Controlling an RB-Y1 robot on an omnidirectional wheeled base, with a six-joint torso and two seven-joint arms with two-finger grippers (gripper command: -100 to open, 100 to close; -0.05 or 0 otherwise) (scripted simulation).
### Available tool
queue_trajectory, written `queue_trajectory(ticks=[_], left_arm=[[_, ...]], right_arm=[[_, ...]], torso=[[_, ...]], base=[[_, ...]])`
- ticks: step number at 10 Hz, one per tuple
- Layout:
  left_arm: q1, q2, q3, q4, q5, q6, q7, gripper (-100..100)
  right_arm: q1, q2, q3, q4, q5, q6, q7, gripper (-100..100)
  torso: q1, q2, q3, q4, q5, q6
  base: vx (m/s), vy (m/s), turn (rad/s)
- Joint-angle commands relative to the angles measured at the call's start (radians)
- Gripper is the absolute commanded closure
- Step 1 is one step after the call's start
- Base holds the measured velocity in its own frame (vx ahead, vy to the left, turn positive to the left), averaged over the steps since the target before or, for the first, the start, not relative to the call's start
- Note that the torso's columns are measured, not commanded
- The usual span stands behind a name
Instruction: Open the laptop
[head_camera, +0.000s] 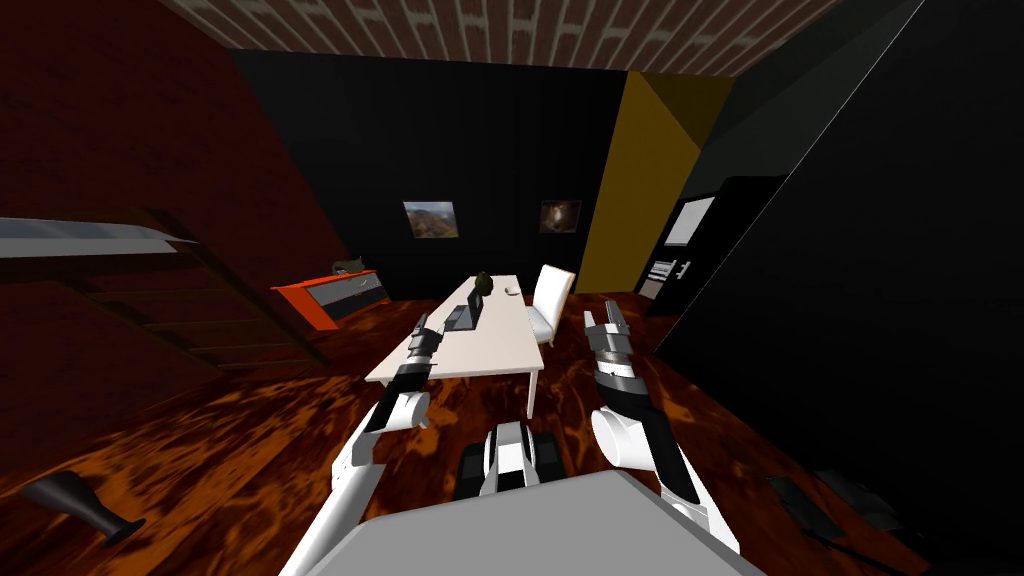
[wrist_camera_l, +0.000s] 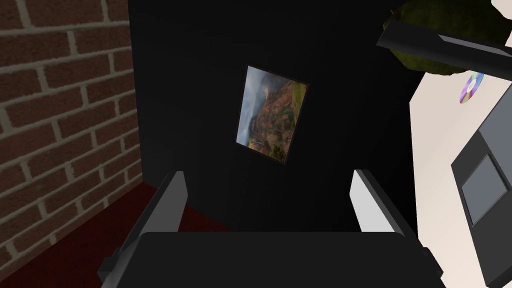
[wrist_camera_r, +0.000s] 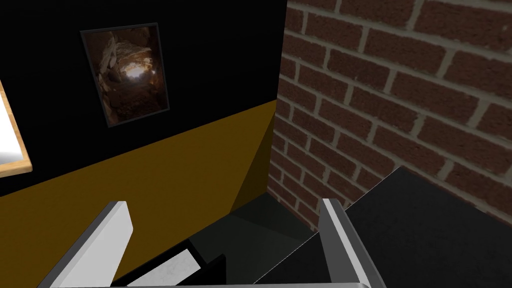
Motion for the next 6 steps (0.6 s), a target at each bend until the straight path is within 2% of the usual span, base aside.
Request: queue_trajectory(ticks=[1,2,3,5,6], left_arm=[[-0.063,0.008,0.007,0.071,0.020,0.028,0.029,-100],[-0.096,0.013,0.012,0.101,0.034,0.046,0.047,-100],[-0.102,0.013,0.012,0.123,0.034,0.046,0.047,-100],[-0.174,0.023,0.022,0.193,0.060,0.083,0.083,-100],[-0.181,0.023,0.022,0.216,0.060,0.083,0.083,-100]], right_arm=[[0.000,0.000,0.000,0.000,0.000,0.000,0.000,0],[0.000,0.000,0.000,0.000,0.000,0.000,0.000,0],[0.000,0.000,0.000,0.000,0.000,0.000,0.000,0],[0.000,0.000,0.000,0.000,0.000,0.000,0.000,0],[0.000,0.000,0.000,0.000,0.000,0.000,0.000,0]], torso=[[0.001,0.000,0.000,0.000,0.000,0.000],[-0.001,0.000,0.000,0.000,0.000,0.000],[-0.002,-0.002,-0.001,0.000,-0.001,0.000],[0.001,0.001,0.001,0.000,0.000,0.000],[-0.001,0.001,0.001,0.000,0.000,0.000]], base=[[0.037,-0.099,0.040],[0.063,-0.133,0.072],[0.044,-0.104,0.026],[0.027,-0.105,0.047],[0.018,-0.103,0.025]])
